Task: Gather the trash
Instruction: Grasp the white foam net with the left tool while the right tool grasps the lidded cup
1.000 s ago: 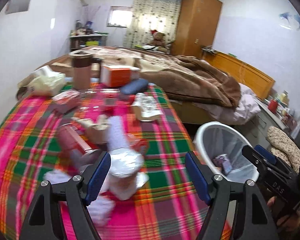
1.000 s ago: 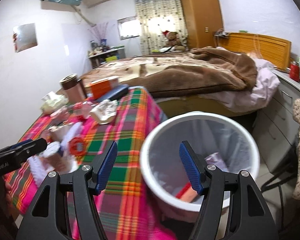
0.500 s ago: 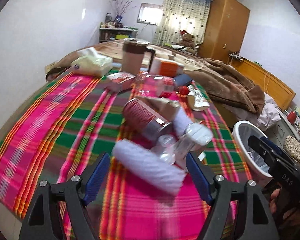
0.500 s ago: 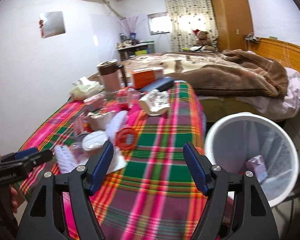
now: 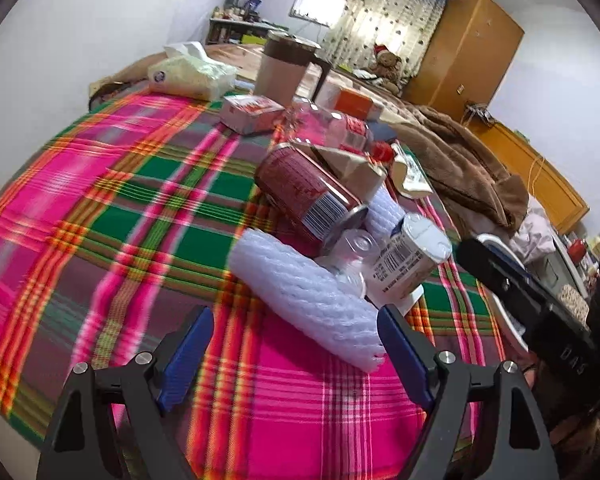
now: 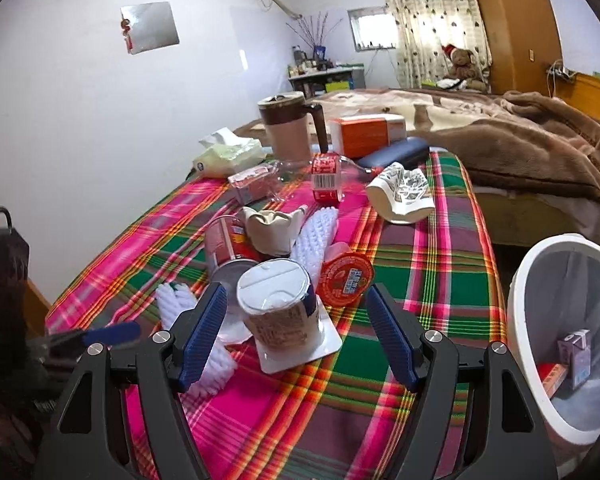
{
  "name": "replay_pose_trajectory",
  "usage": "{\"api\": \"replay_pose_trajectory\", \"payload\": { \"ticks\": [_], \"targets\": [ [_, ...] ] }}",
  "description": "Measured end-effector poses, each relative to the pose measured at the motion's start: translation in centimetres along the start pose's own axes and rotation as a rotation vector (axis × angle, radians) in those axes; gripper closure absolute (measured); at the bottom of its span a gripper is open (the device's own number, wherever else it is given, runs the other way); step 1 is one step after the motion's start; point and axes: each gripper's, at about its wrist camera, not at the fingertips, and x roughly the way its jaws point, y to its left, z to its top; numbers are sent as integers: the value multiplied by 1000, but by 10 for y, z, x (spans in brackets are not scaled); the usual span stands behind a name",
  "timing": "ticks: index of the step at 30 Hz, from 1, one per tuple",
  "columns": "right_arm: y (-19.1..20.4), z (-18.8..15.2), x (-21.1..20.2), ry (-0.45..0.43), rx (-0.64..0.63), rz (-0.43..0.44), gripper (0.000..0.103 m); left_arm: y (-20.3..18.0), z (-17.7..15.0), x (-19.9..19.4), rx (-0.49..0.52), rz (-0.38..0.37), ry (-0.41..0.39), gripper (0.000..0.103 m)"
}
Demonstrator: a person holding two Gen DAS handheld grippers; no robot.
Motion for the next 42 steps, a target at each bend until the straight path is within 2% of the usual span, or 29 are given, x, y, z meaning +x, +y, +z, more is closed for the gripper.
{"api": "replay_pose_trajectory", "payload": {
  "ticks": [4,12,17,22,25,28,37,38,39,42],
  "targets": [
    [3,1,9,16,-21,-20,29,-6,1,11,11,3,17,19],
    [1,3,19,52,-25,-1,29,-8,3,21,80,24,61,17],
    [5,5,24,65,-42,18,29,3,3,13,115,45,81,17],
    [7,3,22,68,-44,40,29,17,6,8,92,71,73,17],
    [7,2,22,65,-46,62,29,24,9,9,37,50,66,17],
    [6,1,25,78,-41,60,29,26,13,11,5,48,55,17],
    [3,-3,36,117,-28,53,29,39,25,17,-182,3,31,17],
    [3,-4,35,116,-31,47,31,40,26,17,-193,1,27,18],
    [3,-4,35,114,-32,45,38,39,27,17,-202,-5,25,18],
    [4,-4,34,109,-38,44,46,35,29,22,-198,-1,30,18]
  ]
}}
